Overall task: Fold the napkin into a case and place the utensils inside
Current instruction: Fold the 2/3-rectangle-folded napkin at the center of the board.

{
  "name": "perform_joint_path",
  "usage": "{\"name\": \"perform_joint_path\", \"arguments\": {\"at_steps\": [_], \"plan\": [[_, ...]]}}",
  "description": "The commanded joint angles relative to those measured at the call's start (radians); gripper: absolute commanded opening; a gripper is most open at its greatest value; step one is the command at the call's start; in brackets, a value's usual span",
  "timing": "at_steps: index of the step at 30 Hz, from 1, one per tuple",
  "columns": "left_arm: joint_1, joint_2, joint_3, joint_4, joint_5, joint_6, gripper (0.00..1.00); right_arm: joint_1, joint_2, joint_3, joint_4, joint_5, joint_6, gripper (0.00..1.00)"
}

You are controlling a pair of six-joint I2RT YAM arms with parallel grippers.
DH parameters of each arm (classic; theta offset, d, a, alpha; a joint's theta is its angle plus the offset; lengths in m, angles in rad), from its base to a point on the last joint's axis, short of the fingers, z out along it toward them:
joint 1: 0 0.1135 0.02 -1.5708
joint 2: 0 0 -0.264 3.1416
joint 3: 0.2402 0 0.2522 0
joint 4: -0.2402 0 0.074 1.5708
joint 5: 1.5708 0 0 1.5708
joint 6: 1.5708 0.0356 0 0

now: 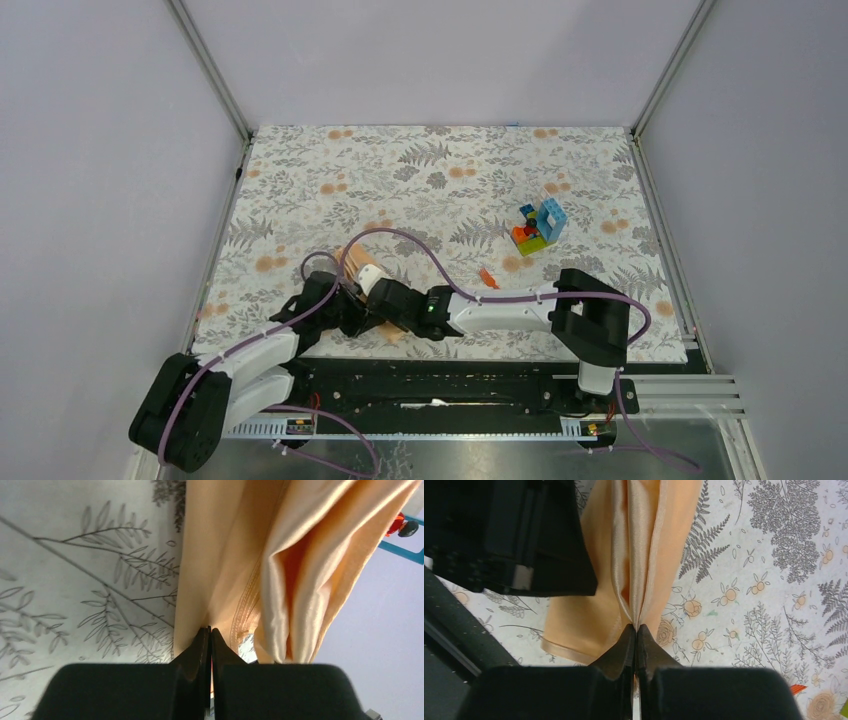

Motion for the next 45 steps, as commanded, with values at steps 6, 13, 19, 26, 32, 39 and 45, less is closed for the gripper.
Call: {"name": "perform_joint_path", "arguments": {"at_steps": [6, 13, 19, 26, 32, 39, 45], "plan": [[-0.073, 0.118, -0.055, 0.219, -0.094, -0.067, 0.00, -0.015, 0.015, 0.084, -0.016, -0.180, 0.137, 0.00], [-0.125, 0.147, -0.048, 0.233, -0.135, -0.090, 0.00, -0.093, 0.058, 0.021, 0.055, -0.358, 0.230, 0.00], [-0.129, 0.079, -0.033, 0.119, -0.157, -0.079, 0.00, -0.181, 0.092, -0.081, 0.156, -0.500, 0.290, 0.00], [-0.129, -0.084, 0.074, -0.161, -0.218, 0.002, 0.12, -0.220, 0.108, -0.106, 0.204, -0.565, 0.313, 0.00], [-0.126, -0.181, 0.196, -0.329, -0.250, 0.039, 0.12, -0.234, 0.075, -0.106, 0.194, -0.576, 0.316, 0.00], [-0.127, -0.041, 0.096, -0.110, -0.162, 0.000, 0.00, -0.242, 0.043, -0.088, 0.174, -0.581, 0.309, 0.00], [-0.129, -0.083, 0.077, -0.153, -0.219, 0.017, 0.00, -0.245, 0.022, -0.066, 0.134, -0.576, 0.298, 0.00]]}}
